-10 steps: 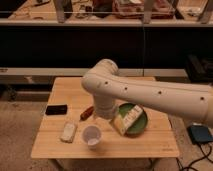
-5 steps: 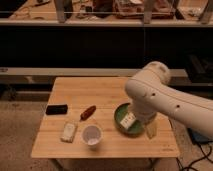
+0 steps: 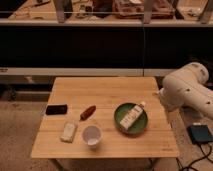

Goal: Move the arm in a circular motion

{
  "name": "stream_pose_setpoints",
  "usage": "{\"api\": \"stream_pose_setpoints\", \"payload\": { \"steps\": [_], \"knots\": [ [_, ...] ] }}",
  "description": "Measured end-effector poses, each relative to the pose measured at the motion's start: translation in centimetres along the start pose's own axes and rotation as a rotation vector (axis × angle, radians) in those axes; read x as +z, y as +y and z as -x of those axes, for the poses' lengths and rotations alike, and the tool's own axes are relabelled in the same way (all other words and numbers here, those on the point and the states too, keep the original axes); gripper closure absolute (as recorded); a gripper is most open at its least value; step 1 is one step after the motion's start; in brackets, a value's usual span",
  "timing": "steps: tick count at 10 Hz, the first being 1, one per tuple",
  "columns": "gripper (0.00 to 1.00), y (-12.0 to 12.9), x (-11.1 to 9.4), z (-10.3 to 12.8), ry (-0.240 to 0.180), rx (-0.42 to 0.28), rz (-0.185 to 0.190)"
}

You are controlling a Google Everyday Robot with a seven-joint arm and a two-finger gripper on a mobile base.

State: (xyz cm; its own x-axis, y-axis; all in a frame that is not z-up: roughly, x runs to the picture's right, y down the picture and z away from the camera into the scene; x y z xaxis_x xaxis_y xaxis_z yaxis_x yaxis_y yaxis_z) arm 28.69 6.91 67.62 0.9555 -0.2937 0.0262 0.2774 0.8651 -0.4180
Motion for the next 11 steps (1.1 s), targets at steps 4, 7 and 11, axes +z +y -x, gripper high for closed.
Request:
{"api": "stream_pose_setpoints", "payload": {
  "steps": [4, 7, 11],
  "knots": [
    [0.20, -10.8, 3.5, -1.2, -0.008, -0.053, 0.045],
    [0.20, -20.3, 7.5, 5.8, -0.090, -0.178, 0.068],
    [0.20, -28.2, 11.5, 17.7, -0.192, -0.380, 0.105]
  ]
}}
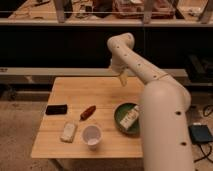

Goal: Move the arm in a circular motion

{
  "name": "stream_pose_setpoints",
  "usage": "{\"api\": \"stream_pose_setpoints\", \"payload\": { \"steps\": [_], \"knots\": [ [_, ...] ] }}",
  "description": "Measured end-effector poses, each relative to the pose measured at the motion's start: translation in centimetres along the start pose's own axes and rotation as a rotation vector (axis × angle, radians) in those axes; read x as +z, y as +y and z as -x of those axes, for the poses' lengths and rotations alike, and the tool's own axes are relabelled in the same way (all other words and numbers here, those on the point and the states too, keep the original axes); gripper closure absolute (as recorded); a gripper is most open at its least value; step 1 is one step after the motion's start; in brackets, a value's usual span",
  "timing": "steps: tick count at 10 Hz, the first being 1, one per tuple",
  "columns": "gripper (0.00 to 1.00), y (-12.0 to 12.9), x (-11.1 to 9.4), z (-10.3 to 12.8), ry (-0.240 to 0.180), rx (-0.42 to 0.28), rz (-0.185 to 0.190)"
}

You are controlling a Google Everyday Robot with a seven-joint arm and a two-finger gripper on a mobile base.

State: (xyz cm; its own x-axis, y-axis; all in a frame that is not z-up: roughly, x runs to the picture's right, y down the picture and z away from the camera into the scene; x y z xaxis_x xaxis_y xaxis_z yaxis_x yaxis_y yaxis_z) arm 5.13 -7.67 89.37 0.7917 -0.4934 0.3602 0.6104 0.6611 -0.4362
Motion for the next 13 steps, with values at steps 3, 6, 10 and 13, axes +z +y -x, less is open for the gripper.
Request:
{"api": "stream_pose_setpoints", "payload": {
  "steps": [3, 6, 10, 13],
  "knots": [
    [0.20, -6.0, 0.1, 7.9, -0.060, -0.218, 0.020],
    [0.20, -7.2, -3.4, 15.3, -0.106, -0.399, 0.034],
    [0.20, -1.3, -5.8, 23.2, -0.111, -0.554, 0.107],
    [0.20, 5.6, -5.3, 29.3, -0.174, -0.579, 0.115]
  ]
}}
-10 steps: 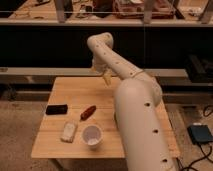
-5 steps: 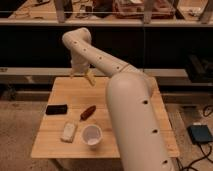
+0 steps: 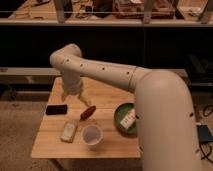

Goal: Move the arm in a circular motion

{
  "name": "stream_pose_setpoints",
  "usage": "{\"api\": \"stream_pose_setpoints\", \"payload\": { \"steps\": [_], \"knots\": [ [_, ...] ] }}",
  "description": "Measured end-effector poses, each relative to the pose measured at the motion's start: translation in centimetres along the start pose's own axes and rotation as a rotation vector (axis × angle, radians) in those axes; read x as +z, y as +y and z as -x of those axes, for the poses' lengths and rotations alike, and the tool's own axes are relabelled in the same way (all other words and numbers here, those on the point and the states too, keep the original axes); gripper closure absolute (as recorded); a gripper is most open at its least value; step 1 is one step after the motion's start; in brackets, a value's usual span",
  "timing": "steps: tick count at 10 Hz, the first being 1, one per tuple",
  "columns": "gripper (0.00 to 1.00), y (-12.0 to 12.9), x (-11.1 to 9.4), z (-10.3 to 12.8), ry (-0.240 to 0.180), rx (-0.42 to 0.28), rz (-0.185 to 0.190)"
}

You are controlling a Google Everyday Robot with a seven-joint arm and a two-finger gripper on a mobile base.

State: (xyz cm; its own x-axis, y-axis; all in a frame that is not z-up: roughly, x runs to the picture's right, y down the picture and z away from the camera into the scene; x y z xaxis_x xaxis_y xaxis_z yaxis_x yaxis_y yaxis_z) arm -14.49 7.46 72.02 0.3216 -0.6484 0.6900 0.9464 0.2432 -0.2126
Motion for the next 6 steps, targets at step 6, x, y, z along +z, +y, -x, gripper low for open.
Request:
{"api": "stream_pose_setpoints", "payload": {
  "steps": [6],
  "knots": [
    [0.20, 15.1, -3.7, 3.0, 0.153, 0.314, 0.065]
  ]
}}
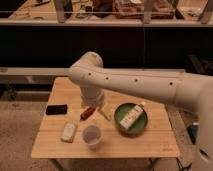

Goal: Move the arm in a circular motion

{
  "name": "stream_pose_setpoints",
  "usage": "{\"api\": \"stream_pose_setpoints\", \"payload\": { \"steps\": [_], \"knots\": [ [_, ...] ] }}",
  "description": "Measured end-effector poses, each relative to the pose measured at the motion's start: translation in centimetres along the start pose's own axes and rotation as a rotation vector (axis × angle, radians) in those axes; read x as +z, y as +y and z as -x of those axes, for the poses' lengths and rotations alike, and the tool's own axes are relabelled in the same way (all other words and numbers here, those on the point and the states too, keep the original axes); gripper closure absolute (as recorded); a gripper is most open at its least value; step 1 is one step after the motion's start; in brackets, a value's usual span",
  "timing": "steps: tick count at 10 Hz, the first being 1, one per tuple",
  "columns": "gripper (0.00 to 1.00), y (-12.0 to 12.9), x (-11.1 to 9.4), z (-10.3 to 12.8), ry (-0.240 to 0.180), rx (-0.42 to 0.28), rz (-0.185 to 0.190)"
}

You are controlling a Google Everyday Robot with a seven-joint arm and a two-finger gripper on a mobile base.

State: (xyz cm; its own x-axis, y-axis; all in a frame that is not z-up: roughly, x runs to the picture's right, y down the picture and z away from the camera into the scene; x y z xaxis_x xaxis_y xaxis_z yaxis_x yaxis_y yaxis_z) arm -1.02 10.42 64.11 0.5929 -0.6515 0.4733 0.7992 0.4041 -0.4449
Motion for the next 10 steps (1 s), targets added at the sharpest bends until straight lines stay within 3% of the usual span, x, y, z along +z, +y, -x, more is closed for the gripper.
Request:
{"api": "stream_pose_setpoints", "payload": {
  "steps": [1, 3, 5, 6, 8, 10],
  "knots": [
    [0.20, 1.6, -0.4, -0.2, 0.013, 0.040, 0.011],
    [0.20, 8.3, -1.1, -1.5, 0.038, 0.226, 0.044],
    [0.20, 13.1, -0.4, -3.9, 0.051, 0.402, 0.021],
    [0.20, 15.8, 0.1, -6.8, 0.075, 0.502, -0.019],
    [0.20, 18.9, 0.8, -12.4, 0.120, 0.605, -0.077],
    [0.20, 22.7, 2.3, -20.0, 0.175, 0.717, -0.084]
  ]
}}
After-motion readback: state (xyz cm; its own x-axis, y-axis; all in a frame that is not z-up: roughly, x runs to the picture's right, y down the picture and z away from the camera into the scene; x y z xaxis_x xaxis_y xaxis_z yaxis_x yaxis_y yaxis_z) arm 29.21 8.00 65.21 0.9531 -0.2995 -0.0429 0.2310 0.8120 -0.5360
